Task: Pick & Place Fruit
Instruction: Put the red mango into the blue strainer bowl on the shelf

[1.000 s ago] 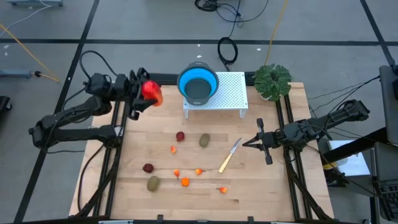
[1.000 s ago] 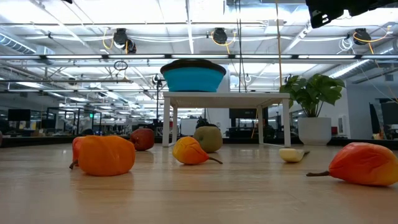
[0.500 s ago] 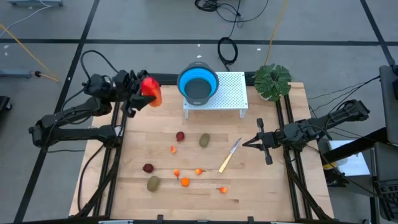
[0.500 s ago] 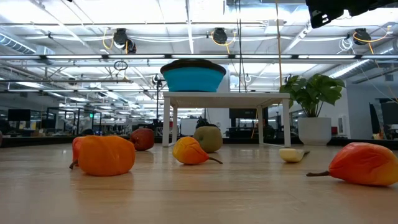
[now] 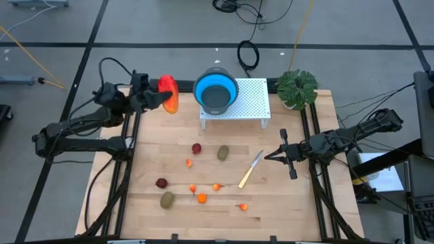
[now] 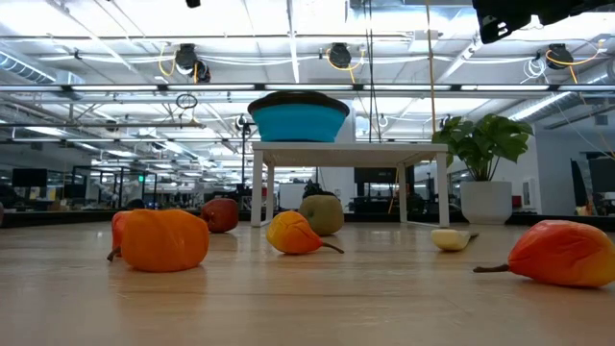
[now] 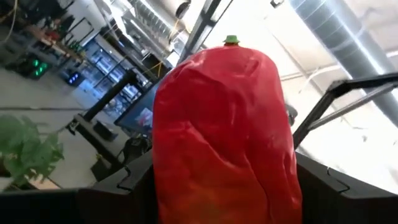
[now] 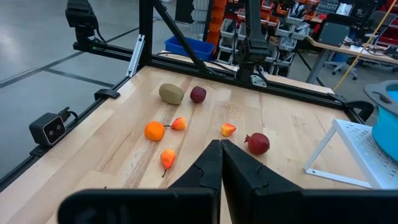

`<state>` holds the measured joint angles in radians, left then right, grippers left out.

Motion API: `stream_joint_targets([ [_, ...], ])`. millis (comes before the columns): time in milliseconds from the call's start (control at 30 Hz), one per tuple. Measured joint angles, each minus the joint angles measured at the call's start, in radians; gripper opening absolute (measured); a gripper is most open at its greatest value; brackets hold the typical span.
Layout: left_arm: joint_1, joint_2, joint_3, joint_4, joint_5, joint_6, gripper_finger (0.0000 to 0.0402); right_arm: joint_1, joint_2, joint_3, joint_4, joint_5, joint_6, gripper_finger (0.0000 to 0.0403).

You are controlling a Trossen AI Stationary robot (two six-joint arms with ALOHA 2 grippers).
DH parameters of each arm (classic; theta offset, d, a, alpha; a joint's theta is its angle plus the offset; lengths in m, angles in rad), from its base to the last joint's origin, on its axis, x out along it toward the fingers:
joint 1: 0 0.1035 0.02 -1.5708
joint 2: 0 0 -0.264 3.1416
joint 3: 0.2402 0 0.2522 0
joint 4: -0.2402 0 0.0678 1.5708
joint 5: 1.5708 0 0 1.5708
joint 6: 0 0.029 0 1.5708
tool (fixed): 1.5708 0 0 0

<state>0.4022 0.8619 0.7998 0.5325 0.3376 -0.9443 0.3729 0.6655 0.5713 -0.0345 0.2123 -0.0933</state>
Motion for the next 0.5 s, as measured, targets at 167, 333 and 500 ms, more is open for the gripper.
stream_joint_targets([
  [167,0.000,0.005,0.000,0.000,-0.017,-0.036,0.0253,0.000,0.000,0.000,0.000,0.000,0.003,0.0000],
  [333,-0.019,0.004,0.000,-0.069,-0.145,0.007,0.0249,0.000,0.000,0.000,0.000,0.000,0.003,0.0000],
  [500,-0.062,0.069,0.036,-0.230,-0.303,0.123,0.0224,0.000,0.000,0.000,0.000,0.000,0.003,0.0000],
])
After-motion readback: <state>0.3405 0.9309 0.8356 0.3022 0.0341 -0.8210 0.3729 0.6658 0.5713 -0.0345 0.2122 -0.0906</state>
